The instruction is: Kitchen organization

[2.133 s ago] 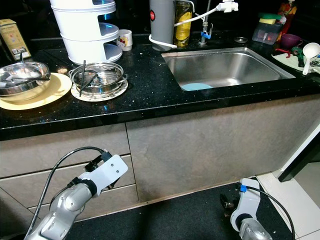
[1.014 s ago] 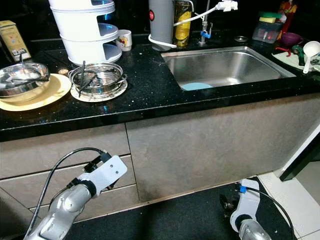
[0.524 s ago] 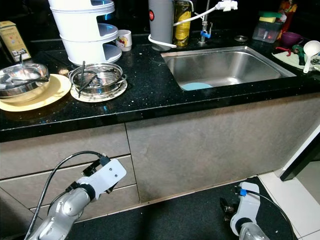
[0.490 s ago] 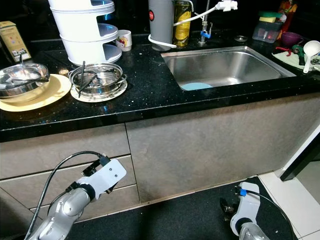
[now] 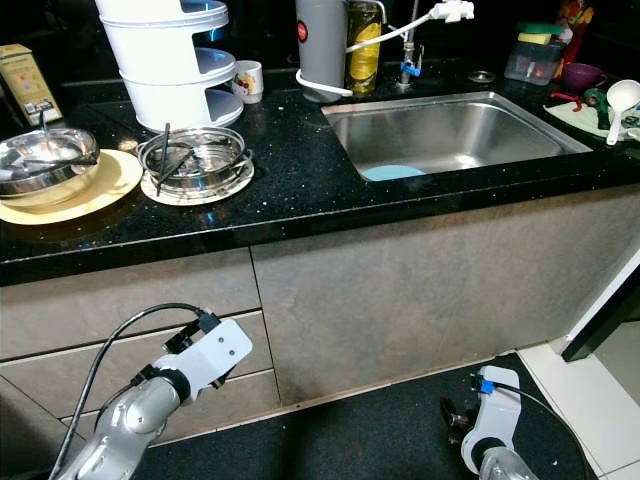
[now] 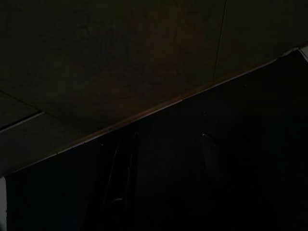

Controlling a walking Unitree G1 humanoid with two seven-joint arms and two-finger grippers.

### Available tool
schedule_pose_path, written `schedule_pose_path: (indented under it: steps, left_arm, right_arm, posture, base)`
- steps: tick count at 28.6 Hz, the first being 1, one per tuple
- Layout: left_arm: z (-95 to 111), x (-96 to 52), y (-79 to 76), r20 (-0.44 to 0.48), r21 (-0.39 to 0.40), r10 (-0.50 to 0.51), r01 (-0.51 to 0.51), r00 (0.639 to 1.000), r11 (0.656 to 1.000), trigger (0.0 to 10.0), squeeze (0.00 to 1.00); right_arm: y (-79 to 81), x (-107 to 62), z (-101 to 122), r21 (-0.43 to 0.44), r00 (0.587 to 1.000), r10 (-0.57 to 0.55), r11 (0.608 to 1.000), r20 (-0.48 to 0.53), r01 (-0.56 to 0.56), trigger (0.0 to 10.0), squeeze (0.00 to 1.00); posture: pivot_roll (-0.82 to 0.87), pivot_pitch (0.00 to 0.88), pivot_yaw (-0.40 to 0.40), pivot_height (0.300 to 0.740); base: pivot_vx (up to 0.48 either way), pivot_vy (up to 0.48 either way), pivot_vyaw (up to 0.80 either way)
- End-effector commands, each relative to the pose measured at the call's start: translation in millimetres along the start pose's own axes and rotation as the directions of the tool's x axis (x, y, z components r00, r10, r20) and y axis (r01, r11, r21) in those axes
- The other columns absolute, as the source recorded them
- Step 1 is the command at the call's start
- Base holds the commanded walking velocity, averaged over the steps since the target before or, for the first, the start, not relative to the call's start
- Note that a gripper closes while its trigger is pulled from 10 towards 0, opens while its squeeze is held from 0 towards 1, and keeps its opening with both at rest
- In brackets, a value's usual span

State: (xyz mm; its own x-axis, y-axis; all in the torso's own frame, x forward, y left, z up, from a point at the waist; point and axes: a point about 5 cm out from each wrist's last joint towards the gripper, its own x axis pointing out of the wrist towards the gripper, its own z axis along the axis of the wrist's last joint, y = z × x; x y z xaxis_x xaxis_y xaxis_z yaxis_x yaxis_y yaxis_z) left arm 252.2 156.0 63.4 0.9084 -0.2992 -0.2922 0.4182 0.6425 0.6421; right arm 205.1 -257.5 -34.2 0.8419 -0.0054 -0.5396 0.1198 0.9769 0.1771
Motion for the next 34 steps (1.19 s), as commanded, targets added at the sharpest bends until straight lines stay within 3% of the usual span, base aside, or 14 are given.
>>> schedule_pose_path:
  steps: [1,34]
  left_arm:
    - [-0.2,-1.6,1.0,0.001,0.014,-0.004,0.004,1.0,1.0,10.0,0.0]
    - [-1.4,0.8,2.2,-0.001,0.014,-0.004,0.004,1.0,1.0,10.0,0.0]
  right_arm:
    - [0.0,-0.1,2.8,-0.008,1.0,0.004,1.0,0.015,-0.004,10.0,0.0]
    - [1.5,1.8,3.6,-0.009,1.0,0.005,1.0,0.012,-0.005,10.0,0.0]
  posture:
    - [-0.01,0.0,-0.022,0.74]
    - [-0.01,0.0,-0.017,0.74]
  base:
    - [0.0,0.0,0.0]
    - [0.0,0.0,0.0]
